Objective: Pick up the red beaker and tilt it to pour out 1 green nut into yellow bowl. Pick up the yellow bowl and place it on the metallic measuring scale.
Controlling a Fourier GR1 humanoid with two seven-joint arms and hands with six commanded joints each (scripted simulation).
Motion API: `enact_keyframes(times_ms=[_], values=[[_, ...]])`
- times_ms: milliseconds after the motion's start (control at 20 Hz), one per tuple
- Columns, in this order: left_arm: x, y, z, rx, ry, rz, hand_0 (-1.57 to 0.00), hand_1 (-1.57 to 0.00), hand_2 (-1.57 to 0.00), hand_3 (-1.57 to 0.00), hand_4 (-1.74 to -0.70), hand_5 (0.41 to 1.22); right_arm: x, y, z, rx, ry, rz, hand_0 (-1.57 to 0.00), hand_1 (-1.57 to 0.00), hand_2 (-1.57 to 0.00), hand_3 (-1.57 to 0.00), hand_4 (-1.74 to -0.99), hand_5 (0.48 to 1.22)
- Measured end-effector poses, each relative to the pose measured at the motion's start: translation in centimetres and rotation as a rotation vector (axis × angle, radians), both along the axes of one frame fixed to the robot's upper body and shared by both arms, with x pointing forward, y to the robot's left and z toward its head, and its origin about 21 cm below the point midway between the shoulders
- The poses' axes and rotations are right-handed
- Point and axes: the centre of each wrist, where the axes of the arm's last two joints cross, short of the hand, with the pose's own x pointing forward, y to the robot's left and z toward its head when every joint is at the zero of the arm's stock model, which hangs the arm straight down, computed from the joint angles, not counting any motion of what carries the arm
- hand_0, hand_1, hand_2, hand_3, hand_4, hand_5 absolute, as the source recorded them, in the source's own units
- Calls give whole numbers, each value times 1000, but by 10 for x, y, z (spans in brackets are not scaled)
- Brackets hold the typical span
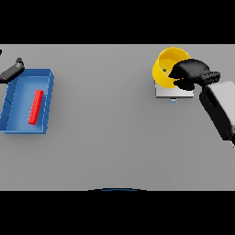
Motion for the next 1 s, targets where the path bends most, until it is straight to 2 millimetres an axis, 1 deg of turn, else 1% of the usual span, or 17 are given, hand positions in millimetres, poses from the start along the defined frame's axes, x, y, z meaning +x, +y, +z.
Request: enact_keyframes(times_ms=[50,100,150,200,250,300,350,450,500,550,600,650,700,750,850,950,1000], values=[[-2,2,-3,-2,7,7,1,1,1,1,-842,775,1,-4,0,-5,-1,-14,-1500,-1344,-1429,-1538,-1730,1221],[-3,2,0,-3,0,8,1,1,1,1,-846,780,2,-7,-2,-23,8,-27,-1482,-1314,-1403,-1545,-1730,1221],[-2,3,-3,-3,12,11,1,1,1,1,-848,783,3,-7,-6,-30,16,-37,-1452,-1278,-1377,-1550,-1730,1221],[0,1,2,3,8,17,1,1,1,1,-846,784,3,-9,-6,-25,20,-29,-1427,-1248,-1354,-1554,-1730,1221],[0,4,2,7,12,19,1,1,1,1,-845,785,4,-11,-7,-23,22,-26,-1404,-1221,-1336,-1558,-1730,1221],[-2,5,-1,9,16,19,1,1,1,1,-839,786,4,-10,-10,-29,26,-32,-1392,-1205,-1322,-1560,-1730,1221],[0,7,1,10,11,16,1,1,1,1,-838,776,5,-15,-11,-27,32,-32,-1397,-1205,-1316,-1562,-1730,1221],[-2,5,-2,5,16,10,1,1,1,1,-840,771,7,-15,-11,-26,27,-44,-1417,-1230,-1402,-1536,-1728,1221],[-1,4,-6,4,21,8,1,1,1,1,-841,772,8,-16,-11,-13,27,-48,-1404,-1181,-1293,-1543,-1670,1221],[-1,7,-1,8,12,14,1,1,1,1,-843,773,10,-15,-9,-12,35,-55,-1410,-1150,-1182,-1387,-1644,1221],[-2,7,-4,3,24,19,1,1,1,1,-844,775,9,-14,-10,-7,44,-62,-1325,-1039,-1042,-1237,-1621,1155],[1,5,-4,-2,18,13,1,1,1,1,-845,773,8,-15,-14,-5,57,-70,-1194,-911,-905,-1101,-1600,1090],[1,7,-2,0,9,13,1,1,1,1,-847,771,8,-18,-13,-1,73,-76,-1053,-781,-776,-982,-1580,1037],[1,8,-2,-2,2,10,1,1,1,1,-849,767,9,-13,-14,-1,79,-92,-947,-687,-672,-879,-1564,991],[2,8,-4,-6,9,9,1,1,1,1,-848,766,9,-17,-11,10,96,-98,-710,-521,-522,-723,-1540,923],[1,3,-1,-3,7,6,1,1,1,1,-852,766,7,-18,-10,18,106,-96,-465,-349,-395,-608,-1514,881],[0,6,-1,-1,-5,2,1,1,1,1,-854,771,7,-20,-10,10,114,-101,-372,-279,-345,-558,-1501,865]])
